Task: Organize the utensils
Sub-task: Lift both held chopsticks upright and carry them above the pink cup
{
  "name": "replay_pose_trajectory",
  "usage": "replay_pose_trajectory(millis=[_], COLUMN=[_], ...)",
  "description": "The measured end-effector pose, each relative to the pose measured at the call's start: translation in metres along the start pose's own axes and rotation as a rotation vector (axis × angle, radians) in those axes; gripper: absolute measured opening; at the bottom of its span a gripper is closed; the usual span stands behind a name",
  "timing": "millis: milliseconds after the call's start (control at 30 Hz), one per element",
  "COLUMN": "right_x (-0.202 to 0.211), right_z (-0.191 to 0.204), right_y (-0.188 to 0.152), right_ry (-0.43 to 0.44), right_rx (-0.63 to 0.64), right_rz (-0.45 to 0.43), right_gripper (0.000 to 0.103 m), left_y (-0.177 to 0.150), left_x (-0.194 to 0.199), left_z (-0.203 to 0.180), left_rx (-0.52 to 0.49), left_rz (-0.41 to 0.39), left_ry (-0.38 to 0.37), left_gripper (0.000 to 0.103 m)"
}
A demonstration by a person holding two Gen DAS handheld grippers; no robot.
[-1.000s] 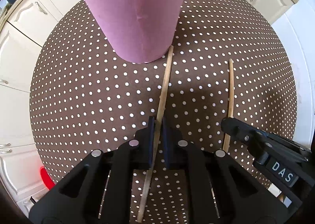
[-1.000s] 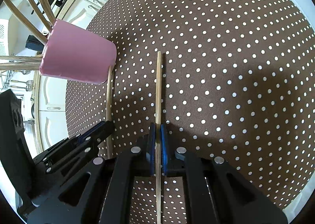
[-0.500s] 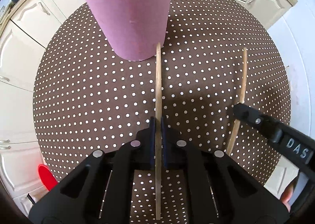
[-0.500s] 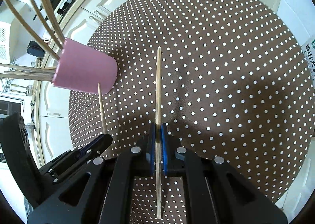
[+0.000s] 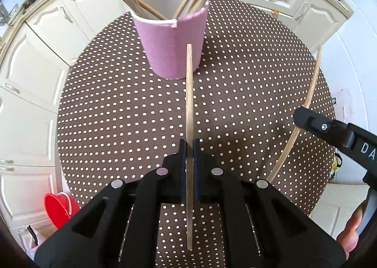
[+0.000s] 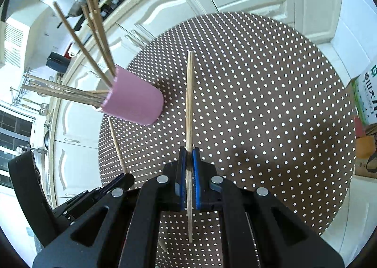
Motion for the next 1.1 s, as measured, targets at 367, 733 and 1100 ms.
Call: replay_pose_trajectory(millis=[367, 733, 1100], right_x=[0.031, 0.060, 0.093], right_z=[0.012, 0.034, 0.054], right_y=[0.019, 0.053, 0.084], right_ry=[0.011, 0.027, 0.038], right_rx=[0.047, 0.094, 0.149], right_rz=[-0.095, -0.203, -0.304], right_gripper=[0.005, 0.005, 0.005], left_y=[0.026, 0.055, 0.084], left_x=[0.055, 0.101, 0.139], left_z=[0.007, 0.019, 0.033], left_rx=[0.055, 0.093, 0.131], left_rz=[-0.108, -0.237, -0.338], left_ry=[-0.019, -0.052, -0.056], left_gripper=[0.007, 0.007, 0.007])
Point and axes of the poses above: each gripper's, at about its wrist camera, not at the fingertips, and x roughly against the way its jaws point, z to its left, y to its top, the point moved 10 cm from there along -x, roughly the way its jaws point, and after that the axes turned 15 degrees about x, right-handed, at the moved point
